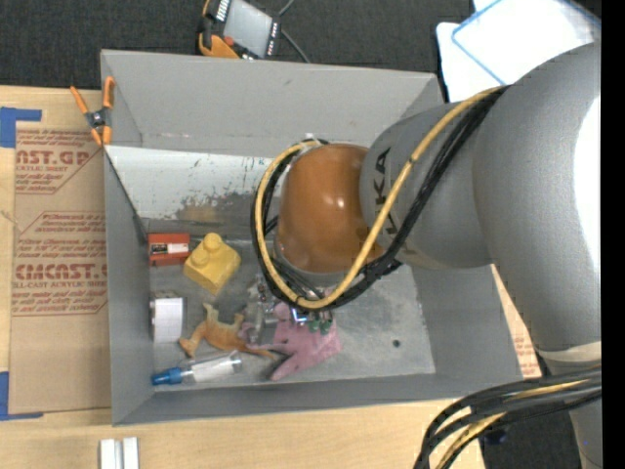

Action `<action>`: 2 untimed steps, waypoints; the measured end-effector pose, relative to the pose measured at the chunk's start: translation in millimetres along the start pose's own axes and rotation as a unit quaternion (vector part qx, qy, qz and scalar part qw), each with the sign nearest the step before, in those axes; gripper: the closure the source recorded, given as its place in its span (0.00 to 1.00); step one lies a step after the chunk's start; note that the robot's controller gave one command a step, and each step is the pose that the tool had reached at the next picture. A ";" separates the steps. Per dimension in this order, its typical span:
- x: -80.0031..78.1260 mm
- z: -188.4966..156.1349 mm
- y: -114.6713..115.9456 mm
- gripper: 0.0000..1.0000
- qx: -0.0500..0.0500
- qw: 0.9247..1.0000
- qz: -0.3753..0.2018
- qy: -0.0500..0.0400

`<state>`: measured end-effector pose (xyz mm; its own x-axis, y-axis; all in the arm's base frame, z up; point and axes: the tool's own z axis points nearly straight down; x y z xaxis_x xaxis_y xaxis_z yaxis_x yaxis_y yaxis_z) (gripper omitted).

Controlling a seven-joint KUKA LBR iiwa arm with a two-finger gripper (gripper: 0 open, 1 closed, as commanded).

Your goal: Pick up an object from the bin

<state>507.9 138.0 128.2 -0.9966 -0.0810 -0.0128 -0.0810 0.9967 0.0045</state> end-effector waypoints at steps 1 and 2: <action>-0.2 51.7 -3.9 1.00 0.001 0.992 -0.122 -0.005; 7.6 -39.2 -3.8 1.00 0.000 0.998 -0.063 0.002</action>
Offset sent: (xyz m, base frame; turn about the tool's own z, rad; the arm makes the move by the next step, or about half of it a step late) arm -0.0087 -0.0068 0.1218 -0.0348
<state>500.2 133.5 167.2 -0.9784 -0.2064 -0.0097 -0.2065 0.9784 0.0036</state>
